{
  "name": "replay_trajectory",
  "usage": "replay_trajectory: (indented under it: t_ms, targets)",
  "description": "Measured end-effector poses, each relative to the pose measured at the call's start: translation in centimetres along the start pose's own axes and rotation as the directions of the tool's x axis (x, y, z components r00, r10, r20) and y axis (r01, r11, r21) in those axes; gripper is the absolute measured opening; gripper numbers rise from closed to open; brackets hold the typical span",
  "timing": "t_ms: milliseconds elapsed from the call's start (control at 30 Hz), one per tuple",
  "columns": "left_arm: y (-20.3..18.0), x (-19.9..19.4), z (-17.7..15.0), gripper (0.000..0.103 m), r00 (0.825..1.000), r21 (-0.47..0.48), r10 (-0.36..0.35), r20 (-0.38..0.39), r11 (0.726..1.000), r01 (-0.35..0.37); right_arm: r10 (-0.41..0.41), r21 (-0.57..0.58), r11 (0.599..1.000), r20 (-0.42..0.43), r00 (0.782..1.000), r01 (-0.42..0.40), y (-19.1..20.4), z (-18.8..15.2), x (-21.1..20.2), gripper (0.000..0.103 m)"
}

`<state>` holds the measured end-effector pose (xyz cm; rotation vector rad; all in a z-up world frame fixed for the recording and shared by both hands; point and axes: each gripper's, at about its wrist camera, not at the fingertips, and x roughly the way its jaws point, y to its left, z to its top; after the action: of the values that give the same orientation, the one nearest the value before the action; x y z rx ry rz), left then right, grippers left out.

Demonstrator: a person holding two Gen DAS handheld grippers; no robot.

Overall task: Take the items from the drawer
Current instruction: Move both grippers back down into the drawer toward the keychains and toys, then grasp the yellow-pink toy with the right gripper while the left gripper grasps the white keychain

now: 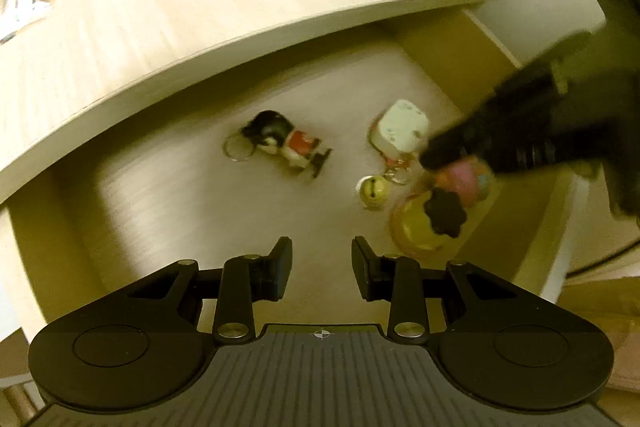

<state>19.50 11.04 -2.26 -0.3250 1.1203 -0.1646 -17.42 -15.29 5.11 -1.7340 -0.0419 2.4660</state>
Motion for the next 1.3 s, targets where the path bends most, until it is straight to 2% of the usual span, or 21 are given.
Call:
replay_trajectory:
  t_ms: [100,167,233,300,433,533,600,700,767,833,933,1033,1133,1200,1300]
  targets:
    - [0.0,0.1,0.0,0.036,1.0,-0.008,0.001,0.0,1.0,-0.001,0.034,0.022,0.999,0.017,0.999,-0.035,-1.2,0.2,-1.4,0.014]
    - [0.2,0.2,0.1,0.036,1.0,-0.017,0.007,0.001,1.0,-0.007,0.05,0.027,0.998,-0.004,0.999,-0.05,-1.4,-0.1,-2.2,0.039]
    - [0.4,0.3,0.3,0.036,1.0,-0.026,0.005,0.007,1.0,-0.005,0.068,0.018,0.998,-0.035,0.997,-0.067,-1.0,-0.7,-2.0,0.053]
    - [0.4,0.3,0.4,0.036,1.0,-0.028,0.002,0.012,1.0,-0.002,0.076,-0.024,0.997,-0.058,0.995,-0.078,-0.2,-1.3,-1.3,0.053]
    - [0.5,0.2,0.6,0.036,1.0,-0.024,0.002,0.013,1.0,-0.001,0.007,-0.149,0.989,-0.107,0.994,-0.023,2.3,-2.6,2.0,0.053]
    - [0.5,0.2,0.7,0.036,1.0,-0.022,0.007,0.006,1.0,-0.007,-0.072,-0.271,0.962,-0.09,0.993,0.045,3.6,-3.3,3.7,0.039]
    - [0.5,0.3,0.7,0.036,1.0,-0.012,0.011,0.001,1.0,-0.011,-0.068,-0.29,0.956,-0.054,0.996,0.05,3.9,-3.4,3.1,0.039]
    - [-0.2,0.3,1.1,0.036,1.0,0.037,0.0,0.02,0.999,-0.001,-0.018,-0.247,0.969,0.033,0.999,0.026,2.8,-3.2,0.0,0.039]
    - [-1.4,0.5,1.7,0.036,0.998,0.099,-0.018,0.056,0.995,0.013,0.007,-0.174,0.985,0.115,0.993,0.013,1.2,-3.2,-2.9,0.039]
    - [-2.8,1.0,2.5,0.036,0.996,0.172,-0.017,0.091,0.985,0.001,-0.046,-0.131,0.989,0.2,0.979,0.074,-0.3,-3.4,-5.4,0.039]
    - [-5.4,2.5,3.8,0.036,0.984,0.283,0.016,0.176,0.957,-0.066,-0.119,-0.092,0.984,0.285,0.951,0.151,-2.4,-3.7,-7.7,0.039]
    - [-7.5,4.4,5.0,0.036,0.974,0.363,0.046,0.222,0.923,-0.126,-0.14,-0.052,0.985,0.321,0.937,0.165,-3.7,-4.3,-8.5,0.039]
    - [-8.8,6.3,5.4,0.04,0.979,0.43,0.049,0.198,0.893,-0.132,-0.143,-0.055,0.984,0.333,0.932,0.171,-4.3,-5.3,-8.1,0.039]
    - [-9.3,7.4,5.4,0.038,0.983,0.465,0.074,0.167,0.874,-0.145,-0.136,-0.073,0.983,0.338,0.931,0.17,-4.5,-5.8,-8.2,0.039]
    - [-9.7,7.9,5.0,0.042,0.99,0.491,0.052,0.131,0.864,-0.11,-0.119,-0.095,0.982,0.351,0.929,0.162,-4.8,-6.6,-8.4,0.039]
